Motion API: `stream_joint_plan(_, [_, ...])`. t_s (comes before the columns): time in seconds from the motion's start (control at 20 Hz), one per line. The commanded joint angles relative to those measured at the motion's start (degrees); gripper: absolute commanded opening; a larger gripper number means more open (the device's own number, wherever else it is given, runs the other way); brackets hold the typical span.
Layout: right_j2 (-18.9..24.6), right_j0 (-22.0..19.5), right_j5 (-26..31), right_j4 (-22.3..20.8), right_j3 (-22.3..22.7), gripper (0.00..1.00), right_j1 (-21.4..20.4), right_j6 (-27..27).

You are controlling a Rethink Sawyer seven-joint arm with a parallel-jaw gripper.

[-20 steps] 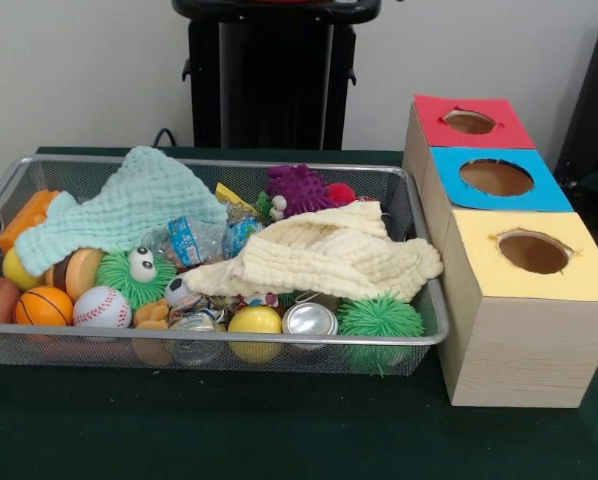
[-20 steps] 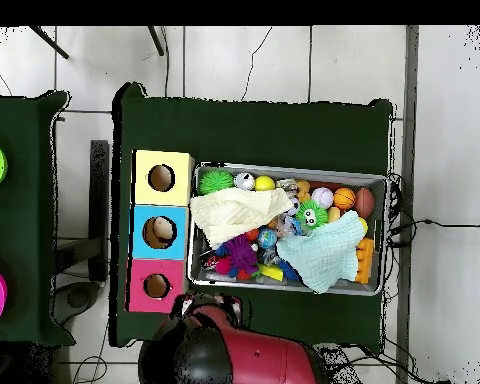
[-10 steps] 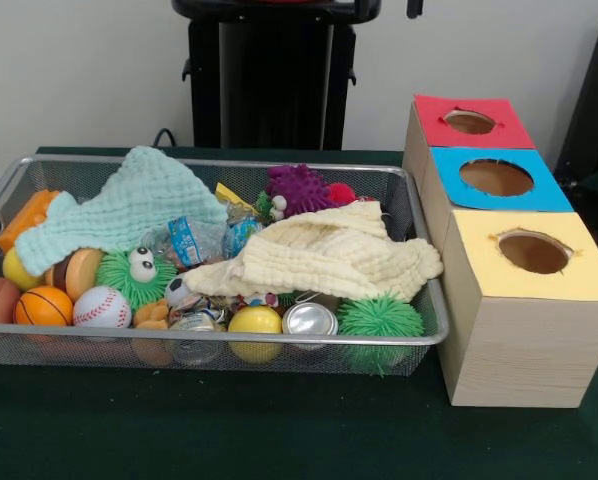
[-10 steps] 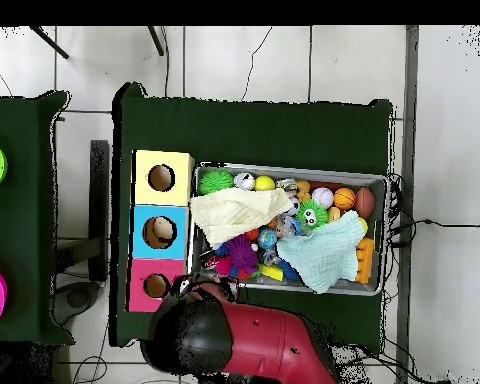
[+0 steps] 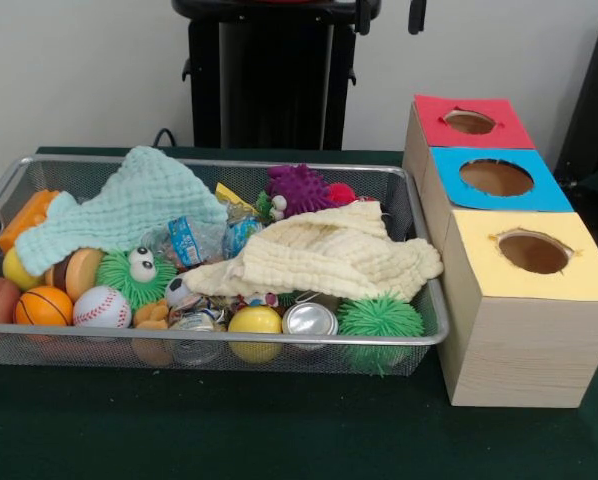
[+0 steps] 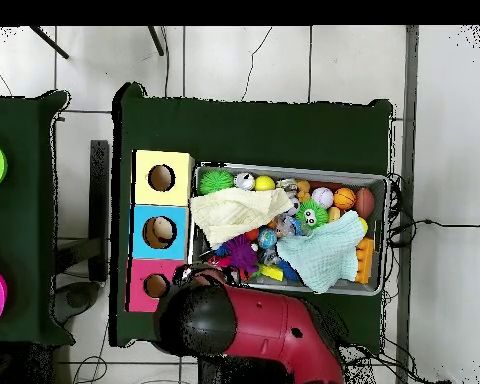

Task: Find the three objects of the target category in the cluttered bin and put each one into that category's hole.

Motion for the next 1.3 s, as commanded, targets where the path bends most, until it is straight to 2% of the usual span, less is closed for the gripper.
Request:
stream_joint_plan(0.05, [4.56,-1.79,2.11,0.22,-3.44,1.0,3.55,2.55])
stream_joint_plan(0.65, [2.95,1.82,2.8,-0.98,-8.84,1.0,7.65,7.07])
stream_joint_plan(0.9, [3.36,2.45,4.3,-0.49,-13.06,1.0,10.78,6.96])
stream_joint_plan(1.3, [2.51,3.41,5.67,0.22,-15.15,1.0,12.26,7.83])
